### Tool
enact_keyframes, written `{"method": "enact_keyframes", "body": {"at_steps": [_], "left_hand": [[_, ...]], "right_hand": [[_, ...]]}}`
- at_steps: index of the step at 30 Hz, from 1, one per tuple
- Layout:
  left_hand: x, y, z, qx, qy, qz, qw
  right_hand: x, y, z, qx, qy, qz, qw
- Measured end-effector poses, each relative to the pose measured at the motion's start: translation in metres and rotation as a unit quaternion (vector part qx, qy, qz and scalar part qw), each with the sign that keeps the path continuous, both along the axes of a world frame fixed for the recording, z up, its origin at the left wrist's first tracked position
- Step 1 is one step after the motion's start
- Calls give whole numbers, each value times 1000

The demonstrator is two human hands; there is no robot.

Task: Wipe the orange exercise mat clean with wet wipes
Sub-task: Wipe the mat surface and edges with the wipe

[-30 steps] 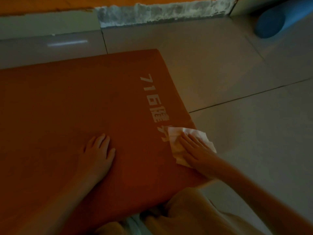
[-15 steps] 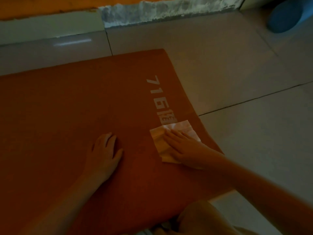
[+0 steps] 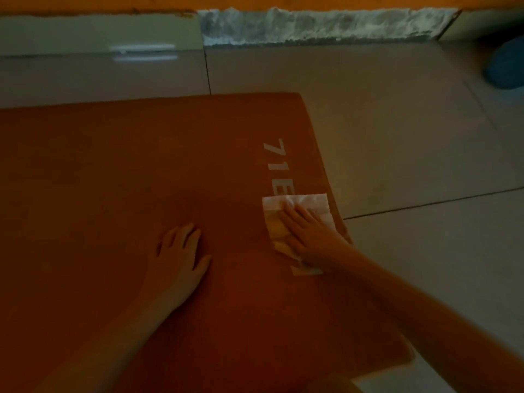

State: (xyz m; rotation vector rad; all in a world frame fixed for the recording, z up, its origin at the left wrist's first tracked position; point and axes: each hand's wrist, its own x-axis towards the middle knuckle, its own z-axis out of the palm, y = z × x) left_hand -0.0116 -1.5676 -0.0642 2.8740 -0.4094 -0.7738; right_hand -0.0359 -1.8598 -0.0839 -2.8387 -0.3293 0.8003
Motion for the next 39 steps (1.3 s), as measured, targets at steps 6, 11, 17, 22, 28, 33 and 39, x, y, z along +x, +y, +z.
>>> {"method": "enact_keyframes", "body": {"at_steps": [6, 11, 17, 22, 28, 33, 39], "left_hand": [[5, -5, -1, 1, -14, 27, 1000], [17, -9, -2, -7, -14, 45, 999], [41, -9, -3, 7, 14, 27, 999], [65, -12, -6, 14, -7, 27, 1000], [93, -14, -12, 15, -24, 29, 999], [95, -15, -15, 13, -55, 31, 998], [125, -10, -18, 28, -38, -3, 999]], "right_hand": [[57, -20, -12, -46, -46, -80, 995], [48, 7, -11, -8, -50, -86, 995], [53, -14, -10, -26, -43, -1, 999], [93, -9, -9, -44, -51, -33, 997], [143, -16, -7, -44, -49, -31, 997], [190, -15, -8, -59, -47, -63, 995], [190, 0, -21, -34, -73, -11, 997]]}}
